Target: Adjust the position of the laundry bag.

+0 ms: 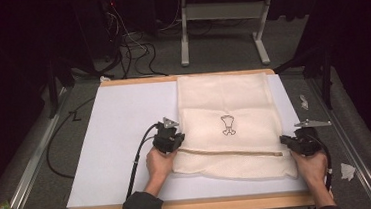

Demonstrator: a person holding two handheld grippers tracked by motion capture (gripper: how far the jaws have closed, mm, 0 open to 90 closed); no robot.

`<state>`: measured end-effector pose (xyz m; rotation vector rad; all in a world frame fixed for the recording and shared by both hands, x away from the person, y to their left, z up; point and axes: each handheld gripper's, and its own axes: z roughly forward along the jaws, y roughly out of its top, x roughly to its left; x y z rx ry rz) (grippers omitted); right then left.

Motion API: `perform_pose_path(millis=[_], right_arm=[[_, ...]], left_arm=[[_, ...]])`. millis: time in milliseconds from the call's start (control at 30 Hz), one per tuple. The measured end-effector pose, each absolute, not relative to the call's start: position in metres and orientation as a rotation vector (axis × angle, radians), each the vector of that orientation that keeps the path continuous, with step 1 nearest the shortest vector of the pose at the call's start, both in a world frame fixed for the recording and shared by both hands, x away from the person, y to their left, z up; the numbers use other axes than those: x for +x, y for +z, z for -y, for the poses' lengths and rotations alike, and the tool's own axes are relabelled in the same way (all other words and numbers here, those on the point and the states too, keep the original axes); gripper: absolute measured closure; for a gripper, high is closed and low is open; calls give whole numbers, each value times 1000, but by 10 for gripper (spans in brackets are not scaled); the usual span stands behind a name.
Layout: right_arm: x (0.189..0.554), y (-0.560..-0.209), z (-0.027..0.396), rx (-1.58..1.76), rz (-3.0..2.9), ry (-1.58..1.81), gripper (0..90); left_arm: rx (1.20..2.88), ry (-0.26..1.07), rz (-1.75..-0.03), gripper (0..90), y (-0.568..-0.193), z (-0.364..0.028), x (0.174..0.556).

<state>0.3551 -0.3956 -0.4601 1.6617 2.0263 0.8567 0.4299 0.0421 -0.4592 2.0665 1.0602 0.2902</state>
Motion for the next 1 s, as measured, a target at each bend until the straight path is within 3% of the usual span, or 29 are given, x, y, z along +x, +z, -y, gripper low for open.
perform_pose_path(millis=[1000], right_arm=[[356, -459, 369, 1595, -2064, 1007, 877]], left_arm=[[1998, 312, -1107, 857, -451, -87, 425]])
